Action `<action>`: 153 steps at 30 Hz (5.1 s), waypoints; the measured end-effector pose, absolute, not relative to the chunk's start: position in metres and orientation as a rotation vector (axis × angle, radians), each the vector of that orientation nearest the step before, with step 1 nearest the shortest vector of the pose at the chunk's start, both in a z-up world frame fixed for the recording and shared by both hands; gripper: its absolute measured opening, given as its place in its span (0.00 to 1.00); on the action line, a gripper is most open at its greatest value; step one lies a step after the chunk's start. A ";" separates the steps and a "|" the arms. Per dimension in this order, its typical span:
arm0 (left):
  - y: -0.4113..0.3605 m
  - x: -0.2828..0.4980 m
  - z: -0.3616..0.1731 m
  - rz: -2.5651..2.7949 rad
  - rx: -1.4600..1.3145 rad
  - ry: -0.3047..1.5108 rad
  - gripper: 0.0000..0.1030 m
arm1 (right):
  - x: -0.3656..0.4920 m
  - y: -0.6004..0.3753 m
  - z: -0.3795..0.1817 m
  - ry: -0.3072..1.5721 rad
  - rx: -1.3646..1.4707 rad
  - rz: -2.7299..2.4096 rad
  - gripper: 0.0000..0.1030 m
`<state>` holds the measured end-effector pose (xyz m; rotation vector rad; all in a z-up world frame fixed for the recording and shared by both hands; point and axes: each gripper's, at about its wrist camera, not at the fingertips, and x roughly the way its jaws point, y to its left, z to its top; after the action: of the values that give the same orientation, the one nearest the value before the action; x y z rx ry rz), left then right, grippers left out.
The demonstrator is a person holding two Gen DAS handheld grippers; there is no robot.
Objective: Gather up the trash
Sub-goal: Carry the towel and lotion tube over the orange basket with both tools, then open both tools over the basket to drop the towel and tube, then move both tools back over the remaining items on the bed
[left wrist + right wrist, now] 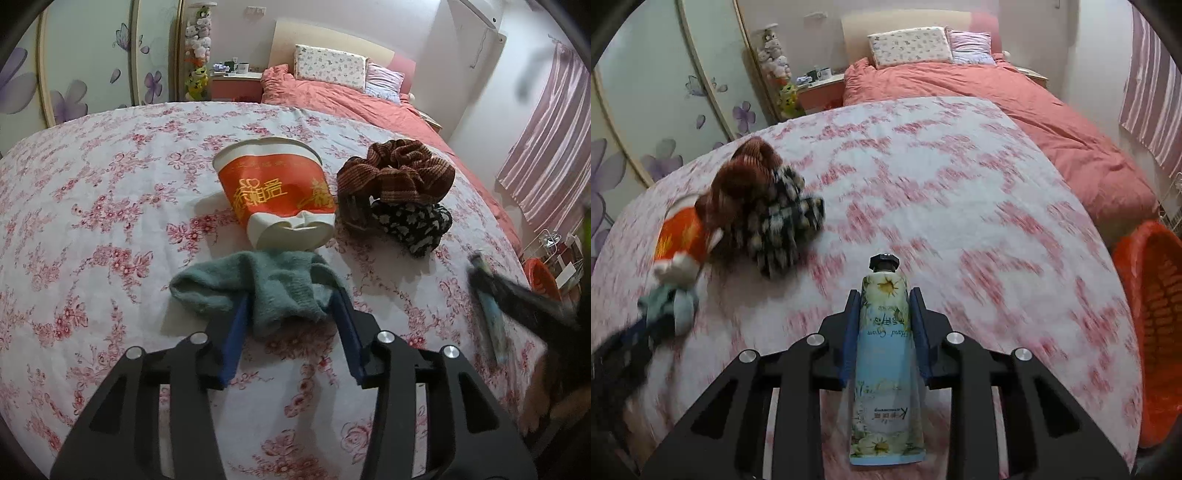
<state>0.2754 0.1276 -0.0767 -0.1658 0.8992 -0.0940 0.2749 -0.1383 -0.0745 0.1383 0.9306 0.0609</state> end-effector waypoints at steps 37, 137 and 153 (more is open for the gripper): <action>0.117 0.275 -0.081 -0.052 -0.153 0.875 0.46 | 0.227 -0.168 -0.081 0.875 0.123 -0.024 0.28; 0.069 0.280 -0.042 0.038 -0.065 0.759 0.92 | 0.194 -0.236 -0.021 0.640 0.190 -0.094 0.80; 0.121 0.355 -0.076 0.144 -0.175 0.881 0.93 | 0.228 -0.176 -0.039 0.723 0.118 -0.010 0.80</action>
<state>0.3555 0.1211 -0.0760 -0.1755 0.8814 0.1437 0.2276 -0.1757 -0.0390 0.1182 0.7230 -0.0098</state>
